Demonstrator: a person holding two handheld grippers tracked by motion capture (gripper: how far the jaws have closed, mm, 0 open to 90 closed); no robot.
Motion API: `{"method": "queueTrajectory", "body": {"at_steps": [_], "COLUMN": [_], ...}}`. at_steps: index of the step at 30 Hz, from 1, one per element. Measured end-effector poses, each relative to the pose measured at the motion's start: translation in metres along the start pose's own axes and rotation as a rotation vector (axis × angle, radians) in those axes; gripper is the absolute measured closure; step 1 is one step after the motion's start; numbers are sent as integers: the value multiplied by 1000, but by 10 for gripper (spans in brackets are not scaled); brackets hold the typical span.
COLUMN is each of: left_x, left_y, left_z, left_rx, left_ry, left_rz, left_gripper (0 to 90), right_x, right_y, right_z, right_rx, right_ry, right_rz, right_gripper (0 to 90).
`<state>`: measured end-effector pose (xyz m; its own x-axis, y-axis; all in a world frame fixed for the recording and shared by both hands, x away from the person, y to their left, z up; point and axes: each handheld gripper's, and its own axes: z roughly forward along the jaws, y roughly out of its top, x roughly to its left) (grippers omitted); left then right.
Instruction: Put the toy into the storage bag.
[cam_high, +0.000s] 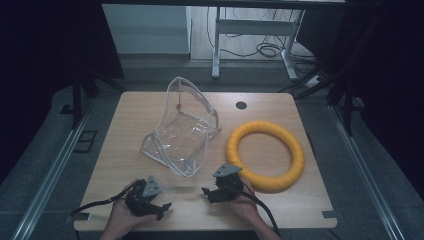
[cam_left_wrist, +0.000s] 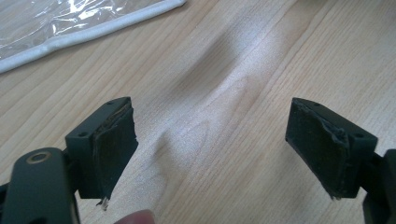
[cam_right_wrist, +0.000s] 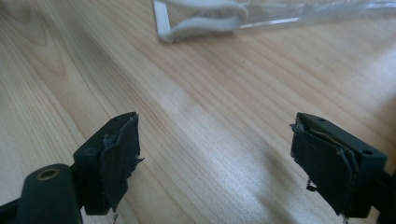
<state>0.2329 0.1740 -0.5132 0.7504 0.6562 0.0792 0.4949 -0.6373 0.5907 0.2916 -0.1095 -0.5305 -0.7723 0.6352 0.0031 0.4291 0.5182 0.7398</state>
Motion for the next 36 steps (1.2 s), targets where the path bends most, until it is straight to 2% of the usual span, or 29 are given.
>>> {"method": "queueTrajectory", "body": {"at_steps": [5, 11, 18, 27, 30, 33, 36], "left_x": [-1, -1, -3, -3, -2, -2, -2], "left_y": [0, 0, 0, 0, 0, 0, 0], "left_z": [1, -1, 4, 2, 3, 4, 5], "left_rx": [0, -11, 3, -2, 1, 4, 7], "left_ry": [-5, -2, -16, -6, -7, -1, 1], "left_rz": [1, -5, -2, -4, -1, -3, -2], "left_gripper": [162, 162, 162, 162, 162, 162, 162], "right_x": [1, 4, -1, -5, -7, -10, -13], "right_y": [0, 1, -1, -2, -2, -3, -4], "right_z": [-2, -9, -13, -22, -26, -33, -39], "right_rx": [-14, -34, -42, -67, -72, -112, -107], "right_ry": [25, 26, 44, 50, 53, 43, 42], "right_rz": [10, -16, -2, 16, 8, 9, 5], "right_gripper": [182, 193, 206, 216, 225, 262, 260]}}
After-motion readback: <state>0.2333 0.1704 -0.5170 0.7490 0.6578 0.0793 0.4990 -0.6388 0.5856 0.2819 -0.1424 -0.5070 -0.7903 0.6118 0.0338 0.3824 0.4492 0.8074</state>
